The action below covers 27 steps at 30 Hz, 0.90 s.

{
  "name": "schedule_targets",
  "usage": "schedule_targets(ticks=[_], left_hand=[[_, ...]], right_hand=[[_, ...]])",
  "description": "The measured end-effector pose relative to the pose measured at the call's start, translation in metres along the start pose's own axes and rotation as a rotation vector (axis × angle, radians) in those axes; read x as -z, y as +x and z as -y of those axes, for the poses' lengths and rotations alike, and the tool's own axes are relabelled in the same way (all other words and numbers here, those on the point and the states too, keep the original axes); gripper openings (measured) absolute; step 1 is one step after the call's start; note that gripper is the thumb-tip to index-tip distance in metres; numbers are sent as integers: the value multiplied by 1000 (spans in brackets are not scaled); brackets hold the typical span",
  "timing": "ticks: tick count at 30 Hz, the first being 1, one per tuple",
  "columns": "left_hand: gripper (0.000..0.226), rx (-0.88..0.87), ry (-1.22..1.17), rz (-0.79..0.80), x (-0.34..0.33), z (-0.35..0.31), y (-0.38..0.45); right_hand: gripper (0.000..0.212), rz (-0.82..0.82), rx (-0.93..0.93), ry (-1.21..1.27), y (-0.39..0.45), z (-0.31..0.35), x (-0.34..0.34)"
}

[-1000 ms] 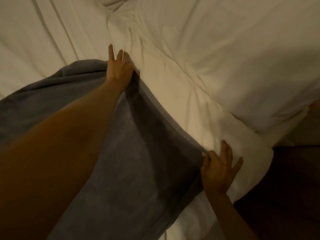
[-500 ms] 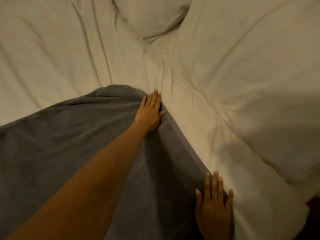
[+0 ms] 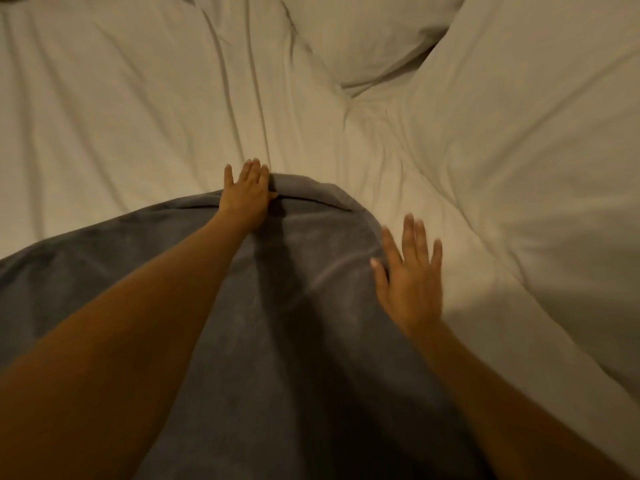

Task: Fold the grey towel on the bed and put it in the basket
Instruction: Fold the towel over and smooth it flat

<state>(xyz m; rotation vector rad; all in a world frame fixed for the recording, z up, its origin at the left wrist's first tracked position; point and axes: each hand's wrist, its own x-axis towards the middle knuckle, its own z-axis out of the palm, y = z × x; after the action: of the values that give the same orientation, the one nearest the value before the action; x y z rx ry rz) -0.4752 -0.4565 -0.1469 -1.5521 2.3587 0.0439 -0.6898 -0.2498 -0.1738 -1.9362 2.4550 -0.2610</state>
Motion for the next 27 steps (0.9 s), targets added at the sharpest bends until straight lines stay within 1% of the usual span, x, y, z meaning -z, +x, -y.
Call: schedule_targets(ticks=[5,10,13,16,20,22,23,25,27], left_hand=[[53,-1,-77,-68,-13,23,6],[49,95,-237,-130,-25,32,11],[37,88,-291,-235,-27,28,4],[29,113,-286,-327,-16,26,1],[27,166,-350,-526,24,29,13],[26,211,-384,-581,42,31,23],[27,224,-387,-566,46,31,28],[32,231,-365,-479,46,26,38],[52,222,-322,-339,35,16,41]], right_hand=[[52,-11,68,103,89,24,-11],[44,-40,96,230,127,42,-16],[31,-33,54,264,136,49,-9],[20,-59,-13,267,142,54,4],[21,-172,-75,271,159,53,31],[23,-206,-97,260,168,52,38],[25,-205,-87,230,171,51,39],[26,-171,-72,154,172,50,34],[27,-114,-86,88,167,48,24]])
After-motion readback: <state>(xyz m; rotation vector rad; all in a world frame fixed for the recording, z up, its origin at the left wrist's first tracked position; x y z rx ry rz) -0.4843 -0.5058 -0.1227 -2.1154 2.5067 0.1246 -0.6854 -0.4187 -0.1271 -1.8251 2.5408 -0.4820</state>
